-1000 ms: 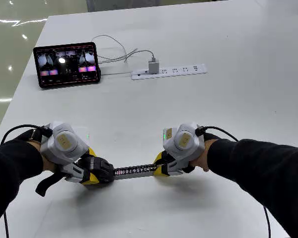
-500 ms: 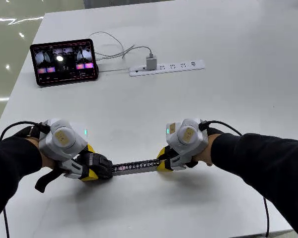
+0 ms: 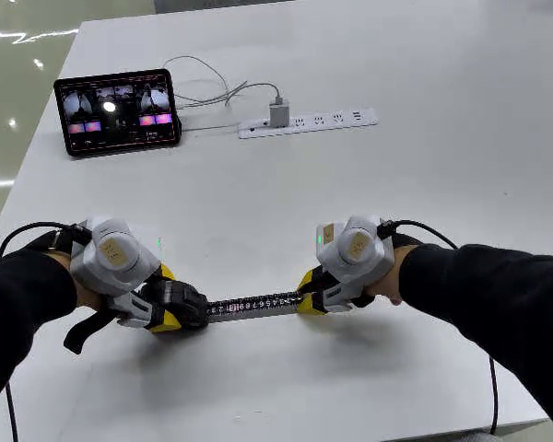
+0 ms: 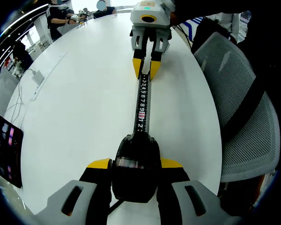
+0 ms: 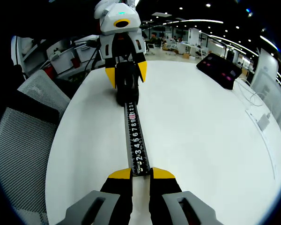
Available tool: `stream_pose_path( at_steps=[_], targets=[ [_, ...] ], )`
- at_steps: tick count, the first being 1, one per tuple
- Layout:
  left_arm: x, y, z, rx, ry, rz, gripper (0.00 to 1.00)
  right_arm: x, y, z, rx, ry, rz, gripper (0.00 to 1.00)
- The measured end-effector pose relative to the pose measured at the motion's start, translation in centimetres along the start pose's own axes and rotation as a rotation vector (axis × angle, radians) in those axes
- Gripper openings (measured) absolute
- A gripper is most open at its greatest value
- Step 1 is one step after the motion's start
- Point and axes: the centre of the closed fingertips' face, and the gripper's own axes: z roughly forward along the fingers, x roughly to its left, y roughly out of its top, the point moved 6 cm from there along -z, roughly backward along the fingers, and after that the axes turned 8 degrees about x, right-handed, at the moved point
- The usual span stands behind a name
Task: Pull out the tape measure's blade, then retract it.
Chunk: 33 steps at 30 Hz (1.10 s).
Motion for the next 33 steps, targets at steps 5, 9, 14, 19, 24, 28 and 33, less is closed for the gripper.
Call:
stream_pose_path(
  at_steps=[5,9,14,19,24,28,33],
  targets=[
    [0.0,0.1,0.0,-0.001,-0.002,-0.002,0.31,0.0,-0.2,-0.1,-0.001,-0.003,0.005,0.08],
    [-0.1,0.1,-0.1,-0.001,-0.003,-0.002,0.31,0.0,-0.2,-0.1,-0.001,-0.003,0.007,0.08],
    [0.0,0.1,-0.1,-0.004,-0.004,-0.002,0.31,0.0,-0.4,-0.2,0.000,-0.004,0.008,0.08],
    [0.0,0.1,-0.1,-0.006,-0.005,-0.002,0.31,0.1,-0.5,-0.3,-0.002,-0.005,0.011,0.08],
    [-0.1,0.0,-0.1,-0.007,0.000,-0.002,0.31,0.0,-0.7,-0.3,0.002,-0.007,0.007,0.08],
    [-0.1,0.0,-0.1,-0.011,0.005,-0.007,0.31,-0.1,-1.2,-0.6,0.001,-0.011,0.012,0.08],
    [-0.2,0.0,-0.1,-0.011,0.012,-0.007,0.31,-0.2,-1.7,-0.9,0.008,-0.016,0.010,0.08]
  ],
)
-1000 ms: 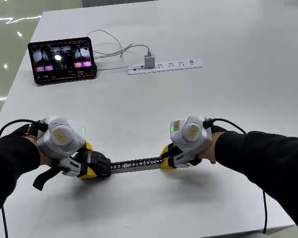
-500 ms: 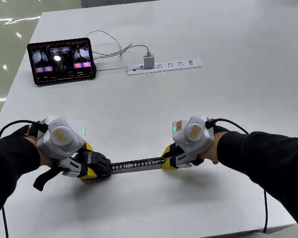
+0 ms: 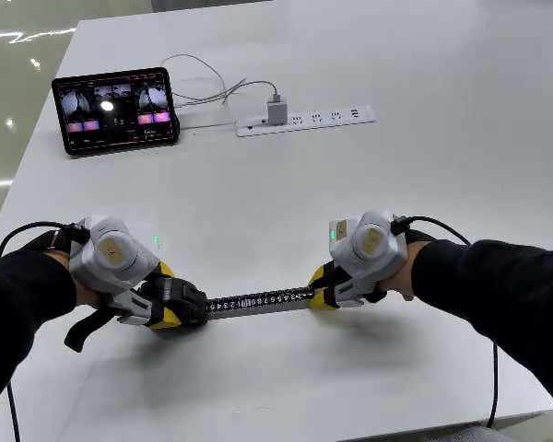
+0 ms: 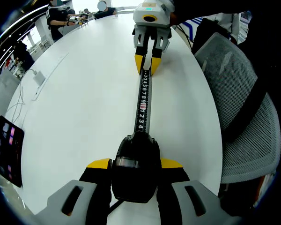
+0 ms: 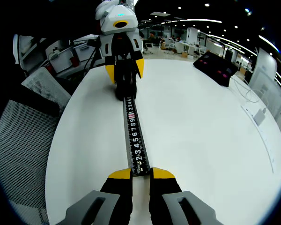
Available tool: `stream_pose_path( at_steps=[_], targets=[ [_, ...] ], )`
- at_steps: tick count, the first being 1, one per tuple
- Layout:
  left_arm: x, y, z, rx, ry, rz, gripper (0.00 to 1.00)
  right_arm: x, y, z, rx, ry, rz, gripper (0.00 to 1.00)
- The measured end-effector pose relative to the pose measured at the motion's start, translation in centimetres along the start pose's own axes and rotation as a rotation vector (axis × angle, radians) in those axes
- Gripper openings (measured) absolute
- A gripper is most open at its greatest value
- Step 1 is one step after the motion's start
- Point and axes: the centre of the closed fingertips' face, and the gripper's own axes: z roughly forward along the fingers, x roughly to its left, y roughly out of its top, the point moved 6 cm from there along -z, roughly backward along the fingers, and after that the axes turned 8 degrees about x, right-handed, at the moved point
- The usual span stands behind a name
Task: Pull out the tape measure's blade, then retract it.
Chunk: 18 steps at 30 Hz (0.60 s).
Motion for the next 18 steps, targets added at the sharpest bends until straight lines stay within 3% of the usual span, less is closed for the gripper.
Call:
stream_pose_path(
  at_steps=[18],
  targets=[
    [0.1,0.0,0.1,-0.006,-0.001,-0.006,0.31,-0.2,-1.2,-1.0,0.003,-0.002,0.004,0.08]
  ],
)
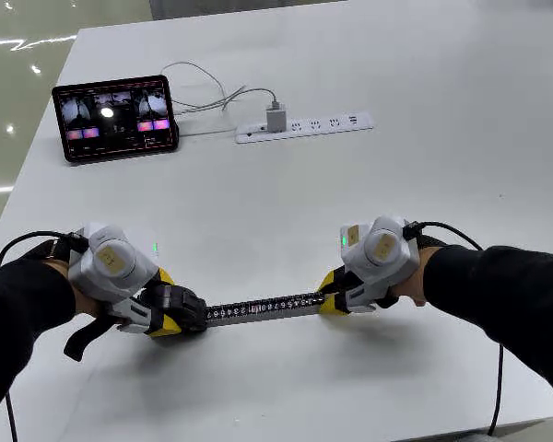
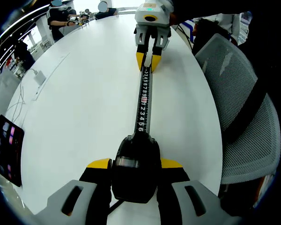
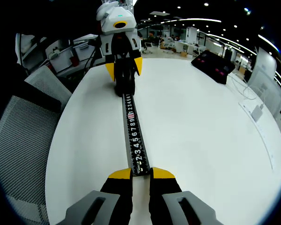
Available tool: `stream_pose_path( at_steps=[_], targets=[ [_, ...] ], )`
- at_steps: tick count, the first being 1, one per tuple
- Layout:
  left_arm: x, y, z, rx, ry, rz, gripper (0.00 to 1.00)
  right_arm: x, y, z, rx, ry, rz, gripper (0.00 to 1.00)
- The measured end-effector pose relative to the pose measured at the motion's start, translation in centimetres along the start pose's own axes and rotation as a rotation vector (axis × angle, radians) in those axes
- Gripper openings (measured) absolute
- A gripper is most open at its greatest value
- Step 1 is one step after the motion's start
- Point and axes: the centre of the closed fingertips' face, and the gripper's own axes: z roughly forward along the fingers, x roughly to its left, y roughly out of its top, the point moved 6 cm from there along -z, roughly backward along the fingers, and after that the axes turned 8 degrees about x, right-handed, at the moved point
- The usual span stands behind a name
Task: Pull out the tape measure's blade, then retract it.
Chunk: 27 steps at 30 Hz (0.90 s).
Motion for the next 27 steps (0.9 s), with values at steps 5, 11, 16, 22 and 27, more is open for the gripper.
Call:
stream_pose_path(
  at_steps=[5,11,16,22,27],
  targets=[
    [0.0,0.0,0.0,-0.001,-0.001,-0.001,0.31,0.0,-0.3,-0.1,0.001,0.007,0.007,0.08],
    [0.0,0.0,0.0,-0.001,-0.001,-0.001,0.31,0.0,-0.4,-0.2,0.001,0.008,0.000,0.08],
    [0.0,0.0,0.0,-0.002,-0.001,-0.002,0.31,-0.1,-0.7,-0.4,0.002,0.008,0.001,0.08],
    [0.0,0.0,0.0,-0.001,0.003,-0.006,0.31,-0.2,-1.1,-0.7,0.001,0.012,0.004,0.08],
    [0.0,0.0,-0.1,-0.001,0.007,-0.008,0.31,-0.2,-1.3,-0.9,0.003,0.013,0.000,0.08]
  ],
)
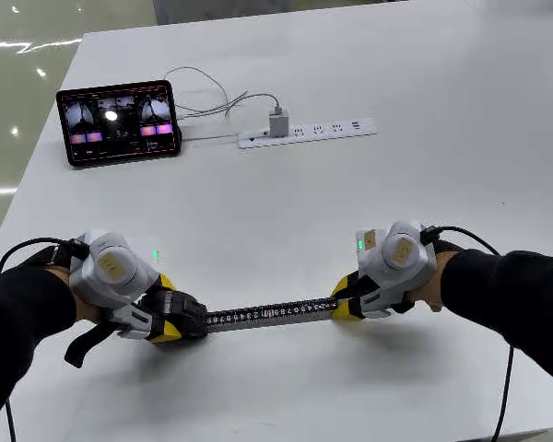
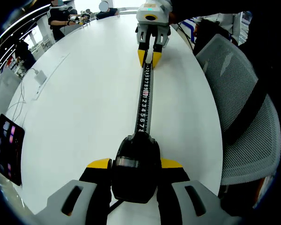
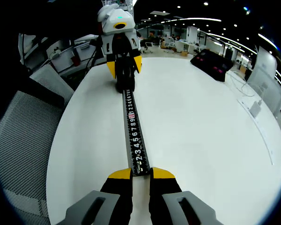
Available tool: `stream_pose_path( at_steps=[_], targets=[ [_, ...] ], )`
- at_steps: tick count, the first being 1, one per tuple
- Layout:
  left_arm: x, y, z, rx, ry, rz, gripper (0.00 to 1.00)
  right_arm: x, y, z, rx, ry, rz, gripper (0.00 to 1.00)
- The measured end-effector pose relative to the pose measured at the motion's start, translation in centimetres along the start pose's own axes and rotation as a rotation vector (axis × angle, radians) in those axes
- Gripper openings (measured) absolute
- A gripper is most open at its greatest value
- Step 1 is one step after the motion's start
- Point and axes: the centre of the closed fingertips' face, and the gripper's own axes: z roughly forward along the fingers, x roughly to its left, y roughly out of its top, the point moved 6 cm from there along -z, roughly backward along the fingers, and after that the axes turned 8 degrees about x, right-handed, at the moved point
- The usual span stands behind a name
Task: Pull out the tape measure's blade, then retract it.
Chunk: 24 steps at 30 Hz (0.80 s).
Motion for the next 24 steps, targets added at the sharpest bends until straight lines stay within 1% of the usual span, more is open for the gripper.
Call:
stream_pose_path(
  at_steps=[11,24],
  targets=[
    [0.1,0.0,0.0,0.001,-0.001,-0.004,0.31,-0.2,-0.6,-0.4,-0.001,-0.006,-0.003,0.08],
    [0.1,0.0,0.1,-0.002,0.000,-0.006,0.31,-0.3,-1.2,-0.7,-0.002,-0.007,0.014,0.08]
  ],
)
